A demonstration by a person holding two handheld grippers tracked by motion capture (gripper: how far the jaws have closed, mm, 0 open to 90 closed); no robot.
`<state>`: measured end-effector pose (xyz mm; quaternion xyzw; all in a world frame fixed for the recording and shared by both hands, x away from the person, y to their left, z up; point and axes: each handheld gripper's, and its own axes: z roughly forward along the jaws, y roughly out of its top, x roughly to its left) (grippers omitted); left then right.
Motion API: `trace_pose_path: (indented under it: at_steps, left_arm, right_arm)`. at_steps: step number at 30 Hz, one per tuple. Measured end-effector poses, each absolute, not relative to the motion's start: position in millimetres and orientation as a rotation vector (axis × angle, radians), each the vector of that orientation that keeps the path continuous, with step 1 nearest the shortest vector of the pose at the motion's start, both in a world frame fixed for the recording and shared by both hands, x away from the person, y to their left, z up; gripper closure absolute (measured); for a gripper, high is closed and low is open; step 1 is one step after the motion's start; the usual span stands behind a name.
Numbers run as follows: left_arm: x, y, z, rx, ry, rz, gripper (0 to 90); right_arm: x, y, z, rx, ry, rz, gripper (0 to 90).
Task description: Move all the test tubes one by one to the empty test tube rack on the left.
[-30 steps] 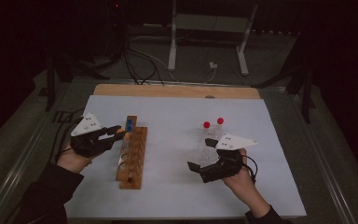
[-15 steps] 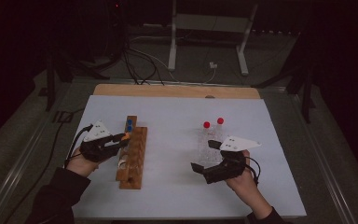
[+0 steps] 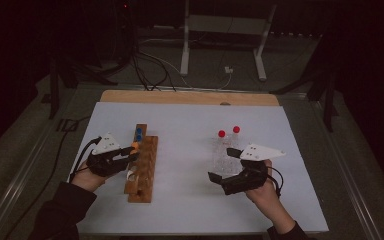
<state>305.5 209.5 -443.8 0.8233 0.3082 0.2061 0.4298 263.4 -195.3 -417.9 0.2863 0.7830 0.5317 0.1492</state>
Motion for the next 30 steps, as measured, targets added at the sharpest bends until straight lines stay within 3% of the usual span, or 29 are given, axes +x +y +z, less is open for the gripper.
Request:
trace_pose_path:
  at_steps: [10, 15, 19, 30]
  left_arm:
    - [288.4, 210.0, -429.9, 1.977, 0.708, 0.498, 40.0]
    - [279.6, 207.5, -425.7, 1.964, 0.693, 0.496, 15.4]
    - [277.9, 207.2, -426.3, 1.947, 0.707, 0.460, 4.4]
    - [274.2, 213.2, -424.1, 1.910, 0.696, 0.439, 1.5]
  right_arm:
    - [276.1, -218.3, -402.7, 0.846, 2.174, 1.494, 0.0]
    - [289.7, -235.6, -403.8, 0.898, 2.118, 1.434, 0.2]
    - [303.8, -249.9, -413.5, 0.994, 2.076, 1.382, 6.0]
    - [340.1, -267.3, -451.8, 1.140, 2.068, 1.254, 31.6]
